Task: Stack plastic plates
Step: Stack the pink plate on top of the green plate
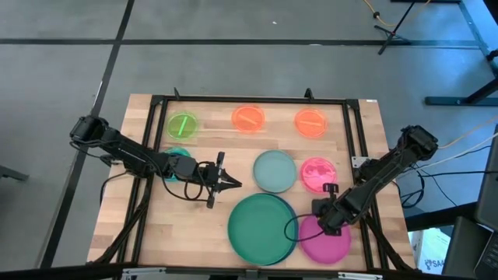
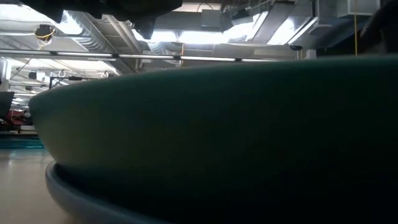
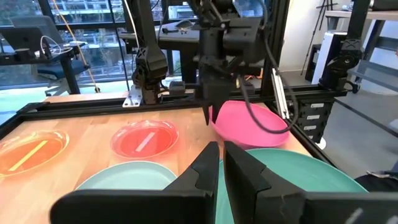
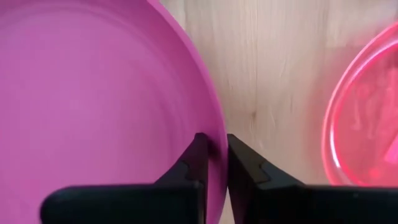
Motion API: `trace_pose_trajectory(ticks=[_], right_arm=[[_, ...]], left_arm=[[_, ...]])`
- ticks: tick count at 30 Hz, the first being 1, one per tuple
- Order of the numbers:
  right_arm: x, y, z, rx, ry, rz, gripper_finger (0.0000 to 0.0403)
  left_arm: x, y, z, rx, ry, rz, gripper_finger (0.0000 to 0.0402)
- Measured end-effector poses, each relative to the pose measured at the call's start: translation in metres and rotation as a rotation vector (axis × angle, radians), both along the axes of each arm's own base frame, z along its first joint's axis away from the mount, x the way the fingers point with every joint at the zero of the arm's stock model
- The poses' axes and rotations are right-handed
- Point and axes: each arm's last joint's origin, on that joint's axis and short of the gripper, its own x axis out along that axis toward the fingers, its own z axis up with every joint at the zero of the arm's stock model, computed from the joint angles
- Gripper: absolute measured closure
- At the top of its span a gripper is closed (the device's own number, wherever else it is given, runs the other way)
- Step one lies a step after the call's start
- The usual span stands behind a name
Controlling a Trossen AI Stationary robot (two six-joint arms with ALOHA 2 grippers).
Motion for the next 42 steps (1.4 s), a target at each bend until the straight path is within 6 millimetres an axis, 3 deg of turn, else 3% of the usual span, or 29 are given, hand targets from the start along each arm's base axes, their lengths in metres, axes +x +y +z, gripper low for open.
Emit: trace_pose_trajectory(ticks=[11, 25, 32, 42], right_arm=[[0.012, 0.011, 0.041, 0.000, -0.056, 0.044, 0.0400], [0.028, 0.019, 0.080, -0.016, -0.247, 0.032, 0.0401], [0.056, 0.005, 0.086, 0.031, -0.383, -0.147, 0.0398], [0.092, -0.019, 0.079, 0.089, -0.570, -0.184, 0.0398]], left_arm=[[0.000, 0.000, 0.000, -0.001, 0.000, 0.001, 0.0383], [0.000, 0.000, 0.000, -0.001, 0.000, 0.001, 0.0383], [0.000, 0.000, 0.000, -0.001, -0.001, 0.001, 0.0383], [0.000, 0.000, 0.000, -0.002, -0.005, 0.001, 0.0383]])
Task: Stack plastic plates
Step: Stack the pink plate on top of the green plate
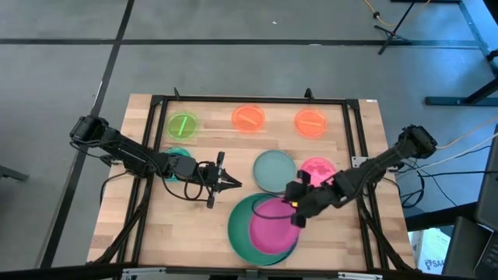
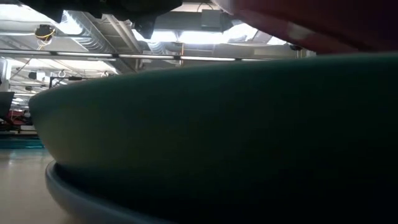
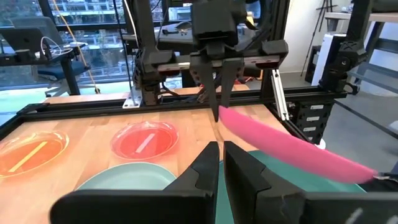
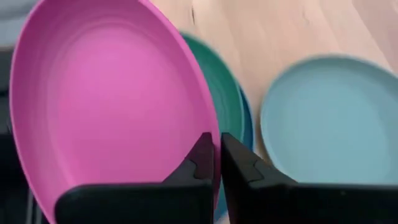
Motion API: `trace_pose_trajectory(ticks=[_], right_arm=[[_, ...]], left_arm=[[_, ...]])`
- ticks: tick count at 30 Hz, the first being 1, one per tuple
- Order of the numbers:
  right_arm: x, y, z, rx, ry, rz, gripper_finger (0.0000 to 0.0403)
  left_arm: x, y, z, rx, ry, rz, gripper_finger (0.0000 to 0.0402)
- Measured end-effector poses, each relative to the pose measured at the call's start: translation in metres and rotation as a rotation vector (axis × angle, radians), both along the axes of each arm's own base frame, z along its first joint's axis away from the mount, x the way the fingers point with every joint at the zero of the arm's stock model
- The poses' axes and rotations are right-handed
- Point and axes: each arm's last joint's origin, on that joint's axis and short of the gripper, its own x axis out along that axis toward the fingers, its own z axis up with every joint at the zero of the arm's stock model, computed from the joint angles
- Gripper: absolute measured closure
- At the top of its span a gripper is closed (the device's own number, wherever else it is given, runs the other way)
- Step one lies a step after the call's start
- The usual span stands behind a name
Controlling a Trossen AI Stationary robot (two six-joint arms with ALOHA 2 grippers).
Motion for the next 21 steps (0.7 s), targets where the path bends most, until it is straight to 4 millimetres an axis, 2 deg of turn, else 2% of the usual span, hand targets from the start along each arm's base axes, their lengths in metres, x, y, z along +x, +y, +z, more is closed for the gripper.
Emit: trace_pose_trajectory(ticks=[7, 21], right_arm=[[0.009, -0.005, -0.018, 0.017, -0.132, 0.039, 0.0397], [0.002, -0.010, -0.052, 0.029, -0.215, 0.015, 0.0397]], left_arm=[[0.000, 0.000, 0.000, 0.000, 0.000, 0.000, 0.0383], [0.000, 0.000, 0.000, 0.000, 0.001, -0.001, 0.0383]])
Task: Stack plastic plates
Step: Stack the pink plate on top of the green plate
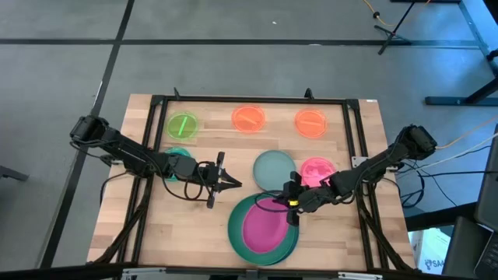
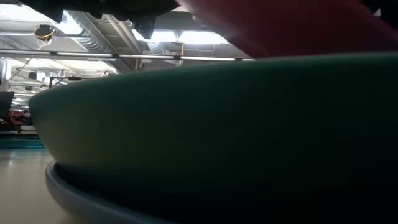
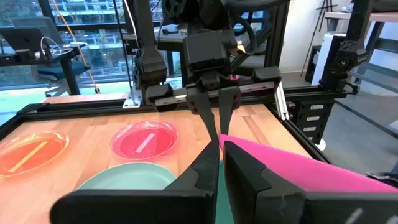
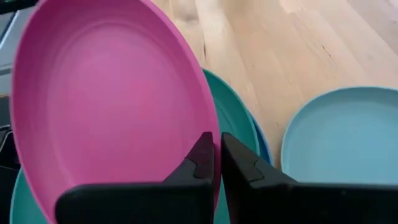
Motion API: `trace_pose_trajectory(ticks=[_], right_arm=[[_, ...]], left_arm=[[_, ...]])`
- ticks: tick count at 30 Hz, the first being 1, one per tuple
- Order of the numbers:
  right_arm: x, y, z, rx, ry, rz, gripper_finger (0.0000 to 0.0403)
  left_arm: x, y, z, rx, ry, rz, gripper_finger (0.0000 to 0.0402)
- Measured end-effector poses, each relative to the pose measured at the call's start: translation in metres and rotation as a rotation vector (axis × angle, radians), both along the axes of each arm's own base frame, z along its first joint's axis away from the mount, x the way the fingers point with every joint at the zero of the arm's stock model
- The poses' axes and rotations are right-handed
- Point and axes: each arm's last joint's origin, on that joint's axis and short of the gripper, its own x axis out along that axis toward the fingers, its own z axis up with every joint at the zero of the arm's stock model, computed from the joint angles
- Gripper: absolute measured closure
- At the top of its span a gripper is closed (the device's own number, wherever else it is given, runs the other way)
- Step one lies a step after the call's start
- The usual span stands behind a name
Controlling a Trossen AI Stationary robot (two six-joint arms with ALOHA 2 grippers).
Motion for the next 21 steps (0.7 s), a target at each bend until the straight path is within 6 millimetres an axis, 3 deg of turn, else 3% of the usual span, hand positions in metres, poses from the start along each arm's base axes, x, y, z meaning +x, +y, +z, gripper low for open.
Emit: trace_pose_trajectory(ticks=[16, 21], right_arm=[[-0.004, -0.003, -0.010, -0.004, -0.013, -0.048, 0.0397], [0.000, 0.001, -0.023, 0.001, 0.032, -0.017, 0.0397]], left_arm=[[0.000, 0.000, 0.000, 0.000, 0.000, 0.000, 0.0383], [0.000, 0.000, 0.000, 0.000, 0.000, 0.000, 0.0383]])
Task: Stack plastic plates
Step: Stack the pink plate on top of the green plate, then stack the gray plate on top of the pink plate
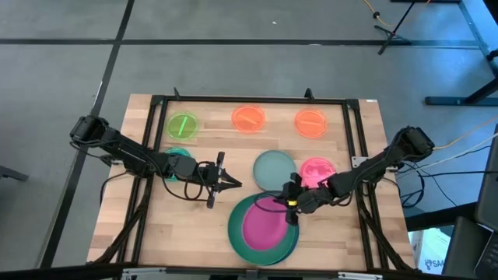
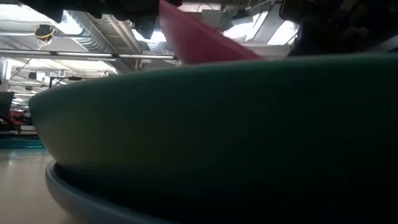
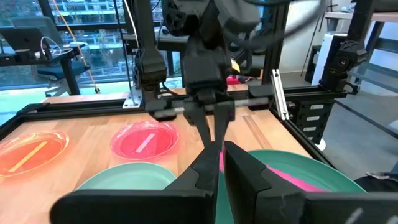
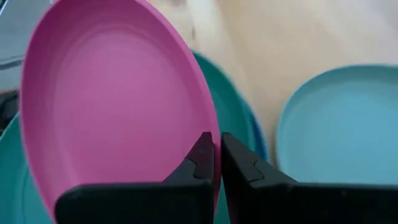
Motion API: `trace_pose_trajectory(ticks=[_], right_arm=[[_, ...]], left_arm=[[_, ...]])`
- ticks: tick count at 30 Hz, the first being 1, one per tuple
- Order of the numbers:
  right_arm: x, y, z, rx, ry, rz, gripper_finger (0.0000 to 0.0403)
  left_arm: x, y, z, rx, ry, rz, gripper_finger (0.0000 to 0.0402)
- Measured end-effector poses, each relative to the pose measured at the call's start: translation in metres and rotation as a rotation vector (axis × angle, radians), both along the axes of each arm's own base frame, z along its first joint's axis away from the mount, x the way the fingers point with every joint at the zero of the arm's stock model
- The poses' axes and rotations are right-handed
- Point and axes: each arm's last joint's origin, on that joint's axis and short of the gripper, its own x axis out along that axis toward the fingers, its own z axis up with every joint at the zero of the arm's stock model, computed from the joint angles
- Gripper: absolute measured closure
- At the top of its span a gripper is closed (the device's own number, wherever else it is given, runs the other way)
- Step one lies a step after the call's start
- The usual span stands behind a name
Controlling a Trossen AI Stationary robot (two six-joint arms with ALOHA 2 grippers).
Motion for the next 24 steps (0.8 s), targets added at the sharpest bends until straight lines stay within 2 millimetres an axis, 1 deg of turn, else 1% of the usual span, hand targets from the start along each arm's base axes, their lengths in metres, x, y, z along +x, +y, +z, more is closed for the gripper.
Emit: trace_pose_trajectory(ticks=[4, 9, 11, 15, 19, 21, 24], right_arm=[[0.006, 0.004, -0.011, 0.022, 0.017, 0.031, 0.0397], [0.008, 0.006, -0.019, 0.015, 0.033, 0.029, 0.0390], [0.008, 0.006, -0.019, 0.012, 0.034, 0.029, 0.0375], [0.008, 0.005, -0.019, -0.004, 0.025, 0.010, 0.0331], [0.008, 0.004, -0.019, -0.028, 0.026, 0.032, 0.0294], [0.007, 0.005, -0.015, -0.047, 0.030, 0.078, 0.0283], [0.004, 0.004, 0.002, -0.069, 0.032, 0.107, 0.0277]], left_arm=[[0.000, 0.000, 0.000, 0.000, 0.001, 0.000, 0.0383], [0.000, 0.000, 0.000, 0.000, 0.001, 0.000, 0.0383], [0.000, 0.000, 0.000, 0.001, 0.001, 0.000, 0.0383], [0.000, 0.000, 0.000, 0.001, 0.001, 0.000, 0.0383], [0.000, 0.000, 0.000, 0.001, 0.001, 0.000, 0.0383], [0.000, 0.000, 0.000, 0.000, 0.001, 0.000, 0.0383], [0.000, 0.000, 0.000, 0.000, 0.001, 0.000, 0.0383]])
